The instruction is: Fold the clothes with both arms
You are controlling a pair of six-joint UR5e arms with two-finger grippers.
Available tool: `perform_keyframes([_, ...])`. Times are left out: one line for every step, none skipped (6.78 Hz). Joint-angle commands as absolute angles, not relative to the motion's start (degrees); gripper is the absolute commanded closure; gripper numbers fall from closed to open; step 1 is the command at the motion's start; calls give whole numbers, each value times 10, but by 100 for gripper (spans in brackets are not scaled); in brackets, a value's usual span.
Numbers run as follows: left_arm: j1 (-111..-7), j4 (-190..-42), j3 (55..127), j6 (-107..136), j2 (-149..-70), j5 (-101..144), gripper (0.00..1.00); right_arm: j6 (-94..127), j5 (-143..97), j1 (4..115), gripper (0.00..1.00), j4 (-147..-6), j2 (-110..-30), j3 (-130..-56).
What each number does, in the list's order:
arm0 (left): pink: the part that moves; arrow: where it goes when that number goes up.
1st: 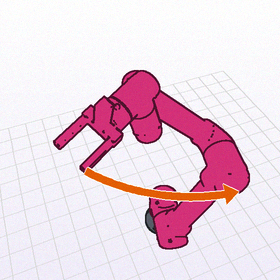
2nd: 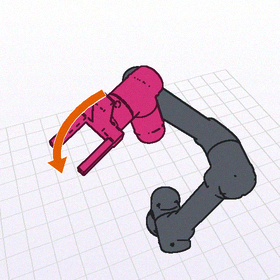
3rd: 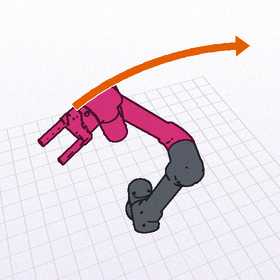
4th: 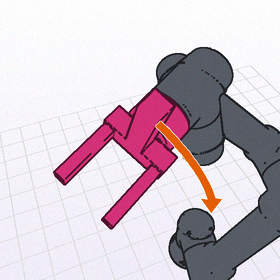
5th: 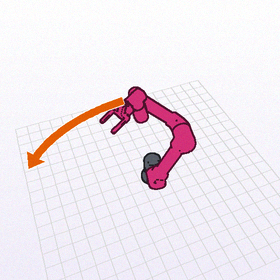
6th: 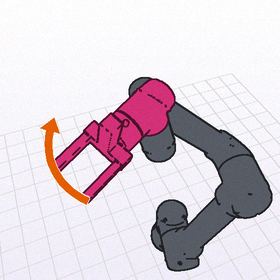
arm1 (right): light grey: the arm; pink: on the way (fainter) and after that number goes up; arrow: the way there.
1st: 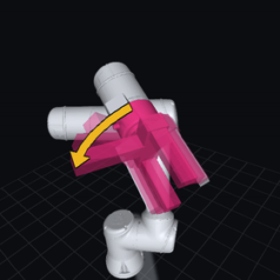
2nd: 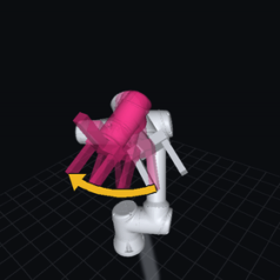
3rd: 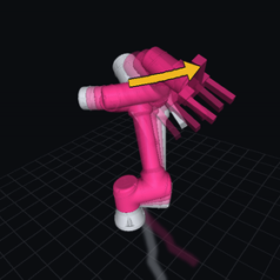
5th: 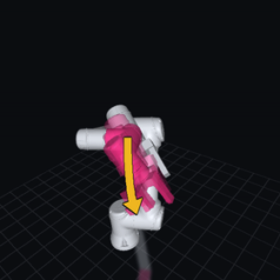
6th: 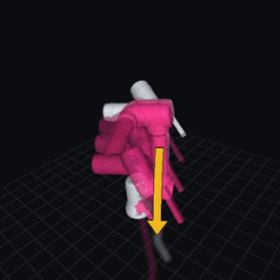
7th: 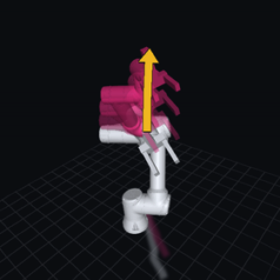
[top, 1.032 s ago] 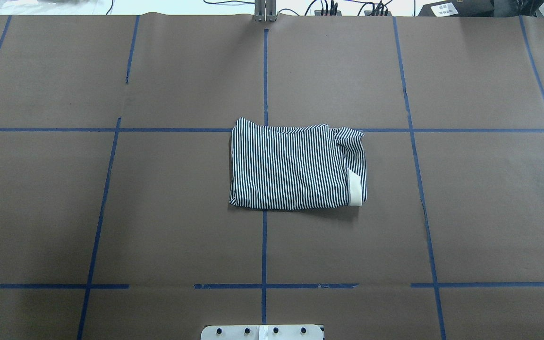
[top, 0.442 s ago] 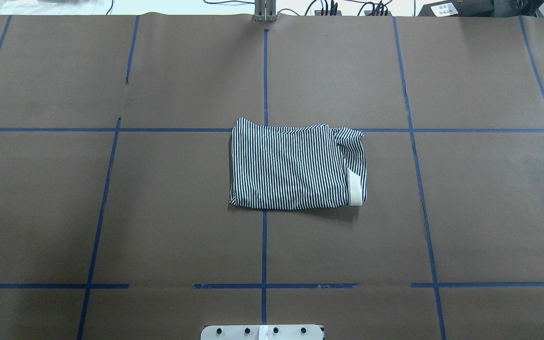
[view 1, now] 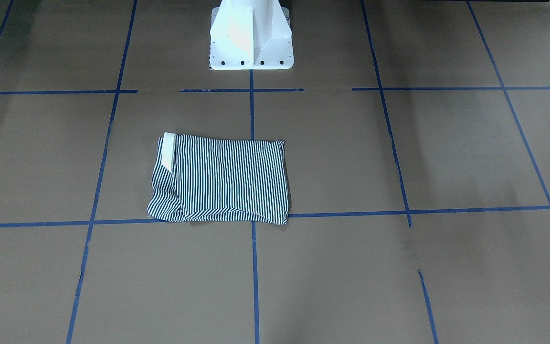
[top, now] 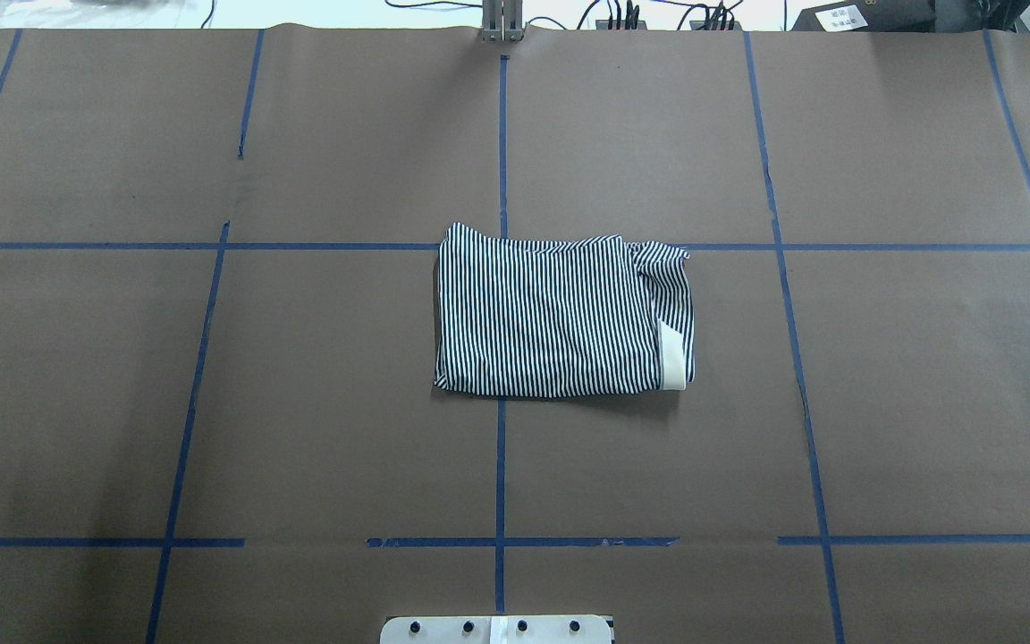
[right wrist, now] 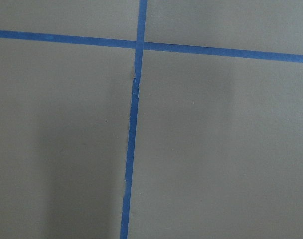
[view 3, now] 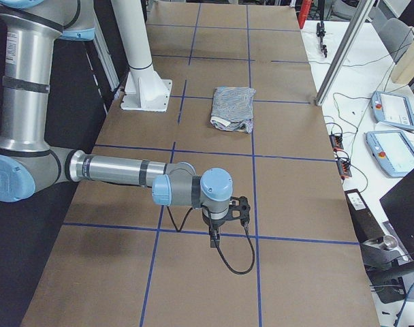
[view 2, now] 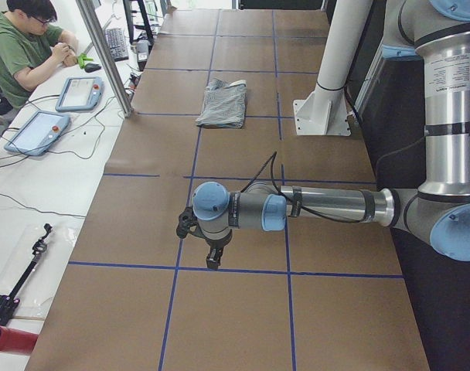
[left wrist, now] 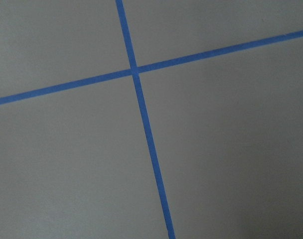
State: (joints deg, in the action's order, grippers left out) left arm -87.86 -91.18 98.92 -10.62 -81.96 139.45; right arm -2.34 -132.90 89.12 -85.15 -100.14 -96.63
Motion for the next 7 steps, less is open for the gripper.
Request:
perform_keyframes([-879, -918, 991, -105, -815, 1395, 0, -25, -1326, 891, 0, -855, -1002, -969])
perform_keyframes([-880, -918, 992, -106, -813, 1395, 0, -25, -1325, 891, 0, -855, -1002, -969])
perform_keyframes([-880, -919, 992, -106, -814, 1395, 0, -25, -1326, 891, 0, -855, -1002, -969])
perform_keyframes([-879, -919, 993, -106, -814, 1394, 0, -29, -1326, 891, 0, -855, -1002, -969])
perform_keyframes([-880, -919, 993, -106, -816, 1394, 0, -30, -1326, 891, 0, -855, -1002, -970])
perform_keyframes([-880, -919, 993, -106, -815, 1394, 0, -30, -1326, 891, 0, -855, -1002, -970])
perform_keyframes([-879, -919, 993, -106, -816, 1394, 0, -30, -1327, 891, 0, -855, -1002, -971])
